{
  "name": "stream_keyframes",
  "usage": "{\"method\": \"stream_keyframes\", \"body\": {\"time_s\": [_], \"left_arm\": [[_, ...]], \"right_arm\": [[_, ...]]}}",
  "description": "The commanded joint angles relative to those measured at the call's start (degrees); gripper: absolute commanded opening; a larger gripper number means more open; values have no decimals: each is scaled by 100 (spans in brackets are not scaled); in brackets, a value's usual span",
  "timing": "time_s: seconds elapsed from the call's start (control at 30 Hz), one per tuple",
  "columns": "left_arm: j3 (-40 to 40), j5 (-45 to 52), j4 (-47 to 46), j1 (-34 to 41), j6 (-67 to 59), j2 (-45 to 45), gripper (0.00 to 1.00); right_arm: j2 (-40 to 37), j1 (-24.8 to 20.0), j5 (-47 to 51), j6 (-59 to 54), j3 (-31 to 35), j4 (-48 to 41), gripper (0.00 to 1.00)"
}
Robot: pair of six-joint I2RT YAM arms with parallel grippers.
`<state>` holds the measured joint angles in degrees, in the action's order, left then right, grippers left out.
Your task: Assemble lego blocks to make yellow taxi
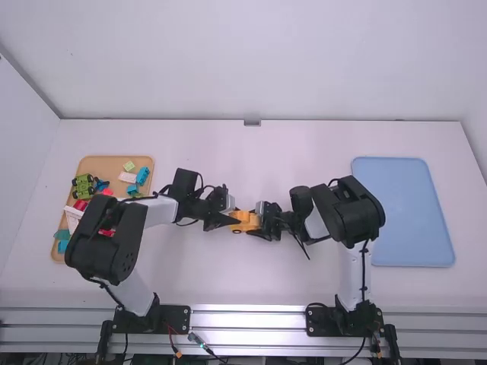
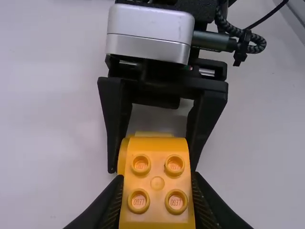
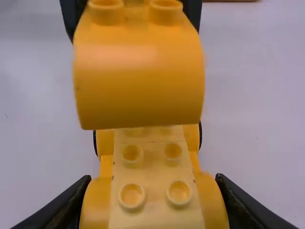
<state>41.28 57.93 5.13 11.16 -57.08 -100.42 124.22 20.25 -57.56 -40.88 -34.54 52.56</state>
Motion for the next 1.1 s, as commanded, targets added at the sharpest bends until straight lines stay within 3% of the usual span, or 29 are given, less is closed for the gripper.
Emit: {"method": "stream_keyframes", "body": {"time_s": [0.0,0.23,1.07], "left_arm": [[-164,125,160,44,-103,-31,2],[-398,120,894,48,372,-164,2],[-380,-42,1423,212,376,-636,2]], "right_arm": [[66,35,59,57,-13,-44,53],[66,37,61,37,7,-39,53],[66,35,57,59,-31,-48,53]]}}
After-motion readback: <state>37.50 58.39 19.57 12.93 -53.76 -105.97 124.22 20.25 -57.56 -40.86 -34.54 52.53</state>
